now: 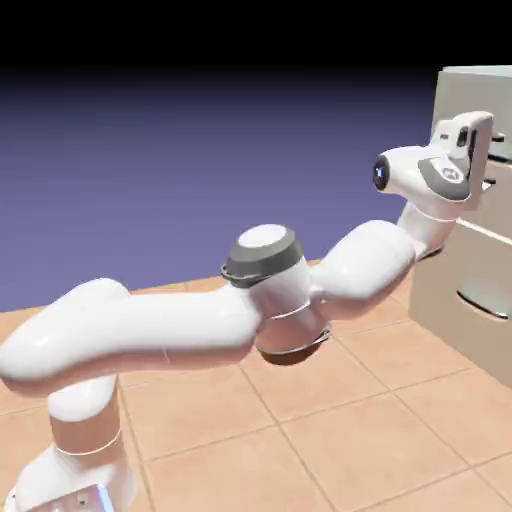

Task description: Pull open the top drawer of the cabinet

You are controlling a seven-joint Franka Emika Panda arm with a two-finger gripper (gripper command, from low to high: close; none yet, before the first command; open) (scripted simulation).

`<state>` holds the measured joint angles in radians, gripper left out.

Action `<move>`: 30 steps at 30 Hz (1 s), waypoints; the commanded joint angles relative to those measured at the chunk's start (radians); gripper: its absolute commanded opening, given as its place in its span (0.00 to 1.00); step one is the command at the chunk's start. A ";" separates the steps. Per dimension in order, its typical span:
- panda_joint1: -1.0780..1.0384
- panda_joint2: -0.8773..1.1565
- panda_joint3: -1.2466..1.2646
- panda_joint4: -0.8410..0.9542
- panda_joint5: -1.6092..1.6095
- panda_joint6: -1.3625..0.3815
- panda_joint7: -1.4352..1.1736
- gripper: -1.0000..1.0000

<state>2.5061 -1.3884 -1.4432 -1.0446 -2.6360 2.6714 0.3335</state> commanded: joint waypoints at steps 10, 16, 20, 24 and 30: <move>-0.051 -0.002 0.009 -0.088 -0.026 -0.036 0.032 0.00; -0.183 0.008 0.028 -0.306 -0.056 -0.119 0.103 0.00; -0.273 0.015 0.045 -0.451 -0.068 -0.174 0.142 0.00; -0.364 0.020 0.067 -0.595 -0.074 -0.228 0.177 0.00; -0.505 0.026 0.109 -0.813 -0.069 -0.306 0.220 0.00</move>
<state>2.0001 -1.3625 -1.3350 -1.8564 -2.6978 2.3651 0.5513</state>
